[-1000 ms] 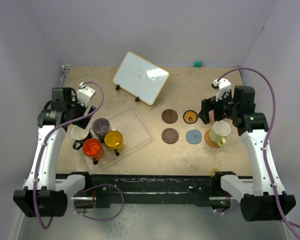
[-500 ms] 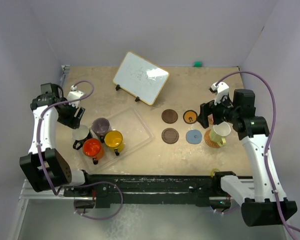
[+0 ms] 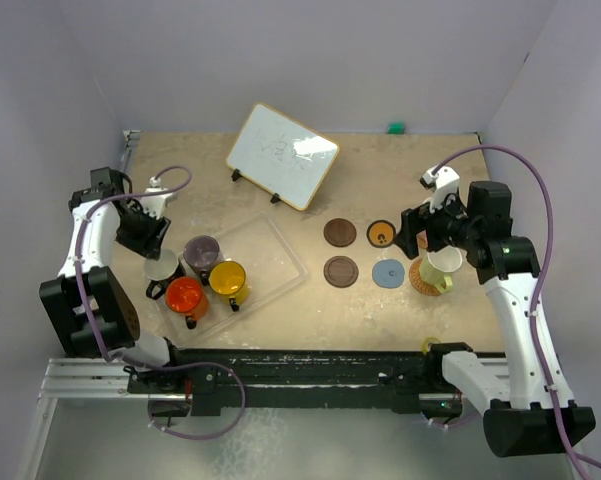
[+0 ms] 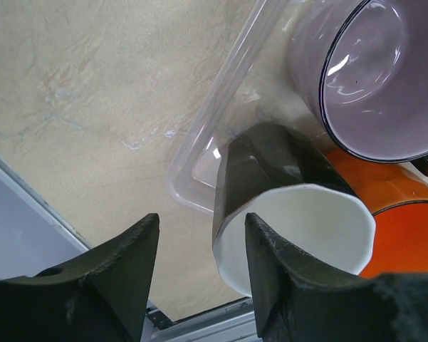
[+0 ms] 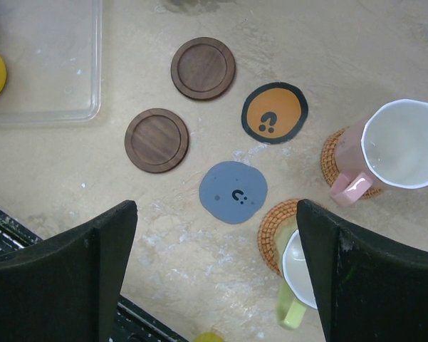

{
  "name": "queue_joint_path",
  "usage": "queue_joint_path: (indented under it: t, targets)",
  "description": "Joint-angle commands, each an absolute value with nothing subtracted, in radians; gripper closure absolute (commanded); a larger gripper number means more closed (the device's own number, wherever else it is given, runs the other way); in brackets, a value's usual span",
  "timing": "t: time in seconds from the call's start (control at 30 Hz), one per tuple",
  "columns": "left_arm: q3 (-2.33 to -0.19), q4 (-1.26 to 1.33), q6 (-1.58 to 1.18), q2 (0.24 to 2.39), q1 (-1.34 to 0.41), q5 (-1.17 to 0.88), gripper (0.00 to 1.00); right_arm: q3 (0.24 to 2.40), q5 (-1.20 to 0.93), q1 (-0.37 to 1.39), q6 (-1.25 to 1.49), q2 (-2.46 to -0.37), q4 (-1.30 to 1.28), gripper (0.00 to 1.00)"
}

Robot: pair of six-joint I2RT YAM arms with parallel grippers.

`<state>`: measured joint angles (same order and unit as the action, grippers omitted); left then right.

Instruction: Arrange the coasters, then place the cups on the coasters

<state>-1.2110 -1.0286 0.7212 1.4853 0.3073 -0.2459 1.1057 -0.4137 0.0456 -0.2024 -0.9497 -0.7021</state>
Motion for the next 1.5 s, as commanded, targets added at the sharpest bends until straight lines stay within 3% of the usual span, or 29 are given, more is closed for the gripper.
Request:
queue_joint_path:
  t: [0.0,0.87,1.47]
  targets:
    - [-1.248,-1.023,0.75,1.515,0.316,-0.292,0.53,1.104,-0.443,0.049,-0.21,-0.945,-0.68,0.06]
    - [-1.186,-1.006,0.833,1.506,0.314,-0.34,0.97,1.091,-0.443,0.049,-0.205,-0.979,-0.671,0.07]
    - [-1.284,-1.076,0.832,1.336,0.314,-0.35,0.97,1.11,-0.472,0.049,-0.196,-1.001,-0.656,0.08]
